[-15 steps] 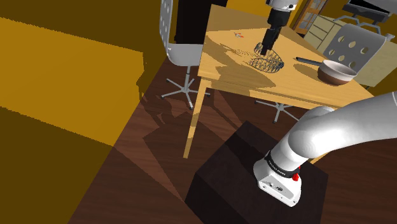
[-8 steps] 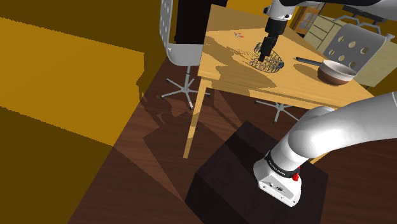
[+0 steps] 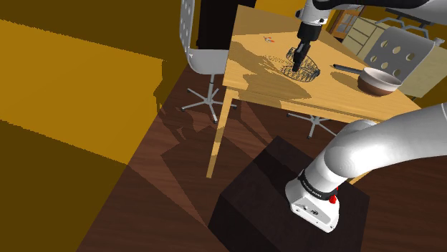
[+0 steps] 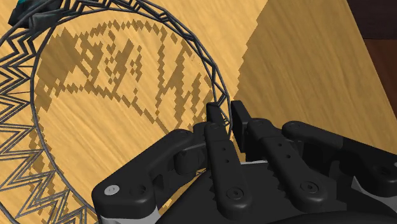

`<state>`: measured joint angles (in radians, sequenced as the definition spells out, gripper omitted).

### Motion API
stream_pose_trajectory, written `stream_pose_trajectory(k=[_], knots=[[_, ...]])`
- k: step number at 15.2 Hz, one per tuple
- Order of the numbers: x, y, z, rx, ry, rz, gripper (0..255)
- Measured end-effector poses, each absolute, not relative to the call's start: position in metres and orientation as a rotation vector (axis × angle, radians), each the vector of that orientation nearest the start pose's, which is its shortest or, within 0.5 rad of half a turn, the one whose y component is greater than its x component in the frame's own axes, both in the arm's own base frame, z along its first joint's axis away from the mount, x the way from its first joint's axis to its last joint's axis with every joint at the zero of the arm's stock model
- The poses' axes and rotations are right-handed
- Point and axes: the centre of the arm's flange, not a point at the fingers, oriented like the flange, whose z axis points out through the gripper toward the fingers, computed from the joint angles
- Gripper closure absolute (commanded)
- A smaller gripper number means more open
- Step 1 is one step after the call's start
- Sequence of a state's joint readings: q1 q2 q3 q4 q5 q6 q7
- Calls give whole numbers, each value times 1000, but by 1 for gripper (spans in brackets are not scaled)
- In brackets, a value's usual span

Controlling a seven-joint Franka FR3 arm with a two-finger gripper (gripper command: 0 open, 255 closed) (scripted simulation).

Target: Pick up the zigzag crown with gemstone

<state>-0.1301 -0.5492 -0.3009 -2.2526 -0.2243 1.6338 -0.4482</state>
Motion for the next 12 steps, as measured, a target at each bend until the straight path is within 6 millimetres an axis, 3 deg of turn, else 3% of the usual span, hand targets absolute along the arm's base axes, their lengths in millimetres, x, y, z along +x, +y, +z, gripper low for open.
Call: stream_pose_trajectory(k=[5,12], knots=[[331,-198,554,-3160,-143,169,255],[331,-197,589,-3161,-142,169,255]])
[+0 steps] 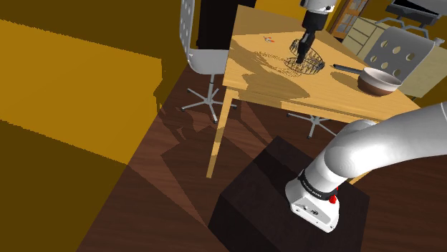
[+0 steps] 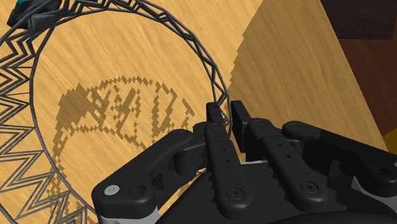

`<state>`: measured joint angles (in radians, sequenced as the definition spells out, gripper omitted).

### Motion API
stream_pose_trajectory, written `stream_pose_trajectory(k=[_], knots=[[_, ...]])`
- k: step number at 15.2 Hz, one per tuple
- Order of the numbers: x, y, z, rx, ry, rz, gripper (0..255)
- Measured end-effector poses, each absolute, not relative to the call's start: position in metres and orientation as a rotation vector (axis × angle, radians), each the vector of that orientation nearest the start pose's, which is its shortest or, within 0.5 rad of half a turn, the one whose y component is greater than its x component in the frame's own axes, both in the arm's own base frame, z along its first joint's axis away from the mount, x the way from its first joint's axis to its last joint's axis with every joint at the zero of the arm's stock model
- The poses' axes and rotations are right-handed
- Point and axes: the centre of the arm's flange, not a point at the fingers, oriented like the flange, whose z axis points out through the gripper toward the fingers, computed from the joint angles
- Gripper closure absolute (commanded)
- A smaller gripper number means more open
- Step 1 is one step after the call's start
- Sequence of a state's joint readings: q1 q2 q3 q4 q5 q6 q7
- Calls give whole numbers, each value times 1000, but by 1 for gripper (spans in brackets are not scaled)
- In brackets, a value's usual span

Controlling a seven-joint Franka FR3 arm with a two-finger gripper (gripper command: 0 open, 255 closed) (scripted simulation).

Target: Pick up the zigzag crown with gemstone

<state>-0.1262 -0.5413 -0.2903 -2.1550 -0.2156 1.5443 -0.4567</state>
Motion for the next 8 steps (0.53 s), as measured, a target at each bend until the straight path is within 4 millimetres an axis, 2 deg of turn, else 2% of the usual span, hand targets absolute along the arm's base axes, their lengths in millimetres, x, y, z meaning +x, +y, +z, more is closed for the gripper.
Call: stream_pose_trajectory(k=[8], knots=[[332,-198,629,-3160,-143,169,255]])
